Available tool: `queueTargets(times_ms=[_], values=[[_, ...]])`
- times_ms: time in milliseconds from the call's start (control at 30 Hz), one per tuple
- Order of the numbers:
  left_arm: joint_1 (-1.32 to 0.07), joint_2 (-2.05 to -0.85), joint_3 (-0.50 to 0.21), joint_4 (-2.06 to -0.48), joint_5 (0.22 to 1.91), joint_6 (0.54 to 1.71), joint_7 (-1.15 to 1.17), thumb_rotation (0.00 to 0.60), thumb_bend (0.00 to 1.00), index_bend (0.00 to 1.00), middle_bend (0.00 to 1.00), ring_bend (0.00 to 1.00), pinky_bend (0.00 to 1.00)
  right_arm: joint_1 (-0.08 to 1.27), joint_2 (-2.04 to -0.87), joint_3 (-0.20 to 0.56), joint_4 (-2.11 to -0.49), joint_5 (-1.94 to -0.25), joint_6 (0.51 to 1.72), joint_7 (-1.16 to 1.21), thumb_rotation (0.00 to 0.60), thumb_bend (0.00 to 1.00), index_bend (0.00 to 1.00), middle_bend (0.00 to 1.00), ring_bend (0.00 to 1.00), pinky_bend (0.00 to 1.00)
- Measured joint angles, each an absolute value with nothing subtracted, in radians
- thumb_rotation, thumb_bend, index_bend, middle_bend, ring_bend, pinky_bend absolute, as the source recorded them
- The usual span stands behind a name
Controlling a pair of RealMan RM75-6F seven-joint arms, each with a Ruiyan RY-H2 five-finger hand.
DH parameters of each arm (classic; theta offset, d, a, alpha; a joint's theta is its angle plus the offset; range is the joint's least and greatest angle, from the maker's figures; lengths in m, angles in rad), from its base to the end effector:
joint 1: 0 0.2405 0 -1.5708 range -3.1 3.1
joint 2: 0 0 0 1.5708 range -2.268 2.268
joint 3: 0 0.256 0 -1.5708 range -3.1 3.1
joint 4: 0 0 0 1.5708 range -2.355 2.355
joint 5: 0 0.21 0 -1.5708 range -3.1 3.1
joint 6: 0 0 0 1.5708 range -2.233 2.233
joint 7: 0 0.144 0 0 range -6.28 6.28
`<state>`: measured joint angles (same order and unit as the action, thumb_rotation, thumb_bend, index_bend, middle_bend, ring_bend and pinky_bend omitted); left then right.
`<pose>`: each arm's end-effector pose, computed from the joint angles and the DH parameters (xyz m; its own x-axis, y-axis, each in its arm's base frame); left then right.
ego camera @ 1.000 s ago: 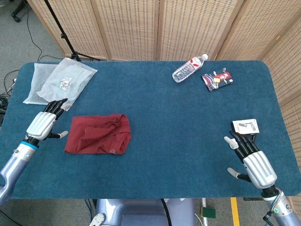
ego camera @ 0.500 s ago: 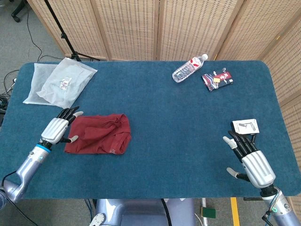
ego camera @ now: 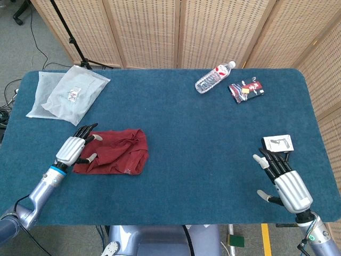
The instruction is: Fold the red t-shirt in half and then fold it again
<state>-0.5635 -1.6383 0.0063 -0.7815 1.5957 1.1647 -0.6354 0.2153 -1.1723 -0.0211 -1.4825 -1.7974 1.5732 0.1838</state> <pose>-0.2929 0.3401 0.0199 0.2225 0.2599 0.9397 0.9327 -0.3372 -0.1276 -0.2705 -0.1982 0.1367 0.3074 0.0061 0.9515 -0.8656 -0.4137 0.2823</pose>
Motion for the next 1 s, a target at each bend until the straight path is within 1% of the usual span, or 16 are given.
queueTargets(times_ms=[267,467,567,700,833,1000], values=[[-0.562,-1.657,0.024,-0.764,1.602,1.163,-0.648,0.600,0.36,0.38,0.00,0.00,0.00,0.214,-1.169,-0.021,-1.484,-1.797,1.578,0.191,0.600,0.00,0.00,0.00,0.00,0.10],[-0.562,-1.669,0.031,-0.746,1.609,1.174,-0.660,0.600,0.38,0.40,0.00,0.00,0.00,0.214,-1.169,-0.022,-1.484,-1.799,1.579,0.192,0.600,0.00,0.00,0.00,0.00,0.10],[-0.563,-1.676,0.035,-0.741,1.616,1.184,-0.663,0.600,0.40,0.42,0.00,0.00,0.00,0.213,-1.168,-0.022,-1.485,-1.798,1.580,0.193,0.600,0.00,0.00,0.00,0.00,0.10],[-0.564,-1.683,0.039,-0.735,1.620,1.185,-0.656,0.600,0.44,0.48,0.00,0.00,0.00,0.213,-1.168,-0.022,-1.485,-1.800,1.582,0.192,0.600,0.00,0.00,0.00,0.00,0.10],[-0.565,-1.692,0.041,-0.730,1.621,1.185,-0.655,0.600,0.47,0.49,0.00,0.00,0.00,0.212,-1.168,-0.023,-1.486,-1.801,1.583,0.192,0.600,0.00,0.00,0.00,0.00,0.10],[-0.567,-1.698,0.043,-0.726,1.625,1.197,-0.655,0.600,0.51,0.54,0.00,0.00,0.00,0.212,-1.168,-0.023,-1.486,-1.801,1.583,0.192,0.600,0.00,0.00,0.00,0.00,0.10]])
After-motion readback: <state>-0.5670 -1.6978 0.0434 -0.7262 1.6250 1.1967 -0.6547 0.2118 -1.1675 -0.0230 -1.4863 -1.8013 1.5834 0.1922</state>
